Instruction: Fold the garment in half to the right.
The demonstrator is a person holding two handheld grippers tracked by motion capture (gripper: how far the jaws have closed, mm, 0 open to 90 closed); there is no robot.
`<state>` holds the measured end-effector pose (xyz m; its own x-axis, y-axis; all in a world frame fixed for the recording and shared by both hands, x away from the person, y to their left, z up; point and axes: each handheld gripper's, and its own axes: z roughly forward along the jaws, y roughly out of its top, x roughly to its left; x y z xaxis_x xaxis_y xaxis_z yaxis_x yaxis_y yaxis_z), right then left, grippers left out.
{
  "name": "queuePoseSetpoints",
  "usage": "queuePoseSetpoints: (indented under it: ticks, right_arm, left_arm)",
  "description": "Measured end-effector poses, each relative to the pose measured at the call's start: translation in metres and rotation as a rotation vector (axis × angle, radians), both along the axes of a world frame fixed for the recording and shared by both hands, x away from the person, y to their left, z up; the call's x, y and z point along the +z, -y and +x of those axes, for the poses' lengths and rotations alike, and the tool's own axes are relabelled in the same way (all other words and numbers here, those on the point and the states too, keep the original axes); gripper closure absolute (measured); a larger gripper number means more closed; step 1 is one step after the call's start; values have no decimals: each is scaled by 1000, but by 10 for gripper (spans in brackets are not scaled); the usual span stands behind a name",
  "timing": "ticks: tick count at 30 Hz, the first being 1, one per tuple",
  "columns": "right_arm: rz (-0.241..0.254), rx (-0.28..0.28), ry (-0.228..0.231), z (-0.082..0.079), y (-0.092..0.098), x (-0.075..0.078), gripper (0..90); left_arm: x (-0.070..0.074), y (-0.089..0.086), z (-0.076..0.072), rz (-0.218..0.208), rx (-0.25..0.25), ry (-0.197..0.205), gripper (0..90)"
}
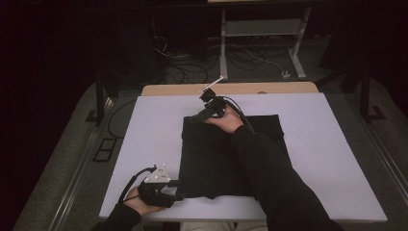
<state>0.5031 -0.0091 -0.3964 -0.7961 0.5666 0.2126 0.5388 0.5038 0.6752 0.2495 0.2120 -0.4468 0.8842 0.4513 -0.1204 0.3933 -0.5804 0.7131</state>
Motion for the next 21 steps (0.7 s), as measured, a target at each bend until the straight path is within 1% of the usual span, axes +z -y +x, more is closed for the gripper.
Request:
queuePoseSetpoints:
  ticks: [3,5,6,8,9,11,13,17,21]
  right_arm:
    - [-1,-3,2,3,-4,-2,0]
    - [-3,-4,0,5,-7,-3,3]
    - [-4,-2,-7,5,-9,-4,5]
    - [-13,0,-3,6,-13,-7,8]
    - [-11,4,-8,6,-15,-8,8]
    - [-11,6,-8,7,-19,-11,8]
    - [-13,11,-10,8,-22,-14,8]
    - [-23,16,-2,10,-29,-19,9]
    - [-16,8,-5,13,-33,-24,13]
  left_arm:
    - [0,1,1,-7,-7,-5,556]
    - [0,2,1,-3,-13,-1,581]
    - [0,2,1,0,-18,4,584]
    - [0,3,1,7,-24,21,591]
    - [0,4,1,15,-28,31,606]
    - [0,5,2,11,-30,30,626]
    - [0,6,3,17,-38,30,652]
    - [0,8,4,16,-41,27,695]
    - [0,9,6,19,-51,26,735]
